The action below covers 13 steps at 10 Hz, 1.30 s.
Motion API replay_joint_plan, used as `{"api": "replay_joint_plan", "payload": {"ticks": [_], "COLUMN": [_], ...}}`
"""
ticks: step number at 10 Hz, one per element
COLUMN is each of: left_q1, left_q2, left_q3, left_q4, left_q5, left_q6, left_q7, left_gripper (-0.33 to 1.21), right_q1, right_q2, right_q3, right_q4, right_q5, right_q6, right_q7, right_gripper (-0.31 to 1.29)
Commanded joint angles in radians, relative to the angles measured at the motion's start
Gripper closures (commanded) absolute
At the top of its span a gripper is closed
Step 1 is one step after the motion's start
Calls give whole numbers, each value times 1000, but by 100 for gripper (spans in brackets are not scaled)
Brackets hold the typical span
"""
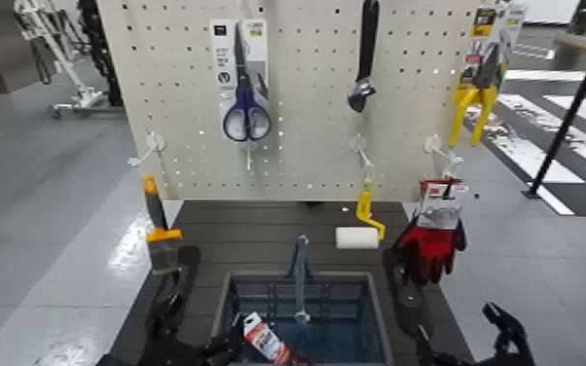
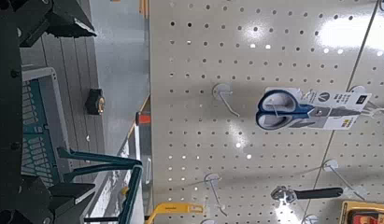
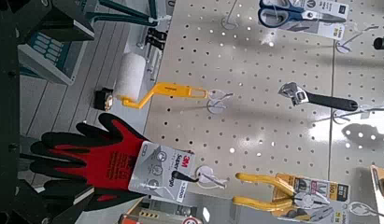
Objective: Put the yellow paint brush into the crate.
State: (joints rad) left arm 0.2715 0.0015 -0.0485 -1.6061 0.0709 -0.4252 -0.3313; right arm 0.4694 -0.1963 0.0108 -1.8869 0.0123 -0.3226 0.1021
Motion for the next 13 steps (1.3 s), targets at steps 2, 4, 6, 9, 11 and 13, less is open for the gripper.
{"api": "replay_joint_plan", "payload": {"ticks": [2,4,6,9,11,13], "left_q1": [0,0,-12,-61,-97,-140], "left_q2": [-69,-71,-75,-67,-52,-32], "left_q3": [2,12,72,179,234,288], "left_q4": [0,0,-12,-26,-26,-18], "left_q5": [-3,-3,18,58,75,99], "left_q6": [2,5,59,135,175,221], "left_q7": [0,-3,-15,-78,-121,-167], "left_gripper": [13,14,15,15,15,15], "right_q1": [0,0,0,-2,-3,-6], "right_q2": [0,0,0,0,1,1], "right_q3": [0,0,2,3,6,9], "right_q4": [0,0,0,0,0,0], "right_q5": [0,0,0,0,0,0], "right_q6": [0,2,2,5,10,11], "right_q7": [1,1,1,1,1,1], "right_gripper": [15,15,15,15,15,15]}}
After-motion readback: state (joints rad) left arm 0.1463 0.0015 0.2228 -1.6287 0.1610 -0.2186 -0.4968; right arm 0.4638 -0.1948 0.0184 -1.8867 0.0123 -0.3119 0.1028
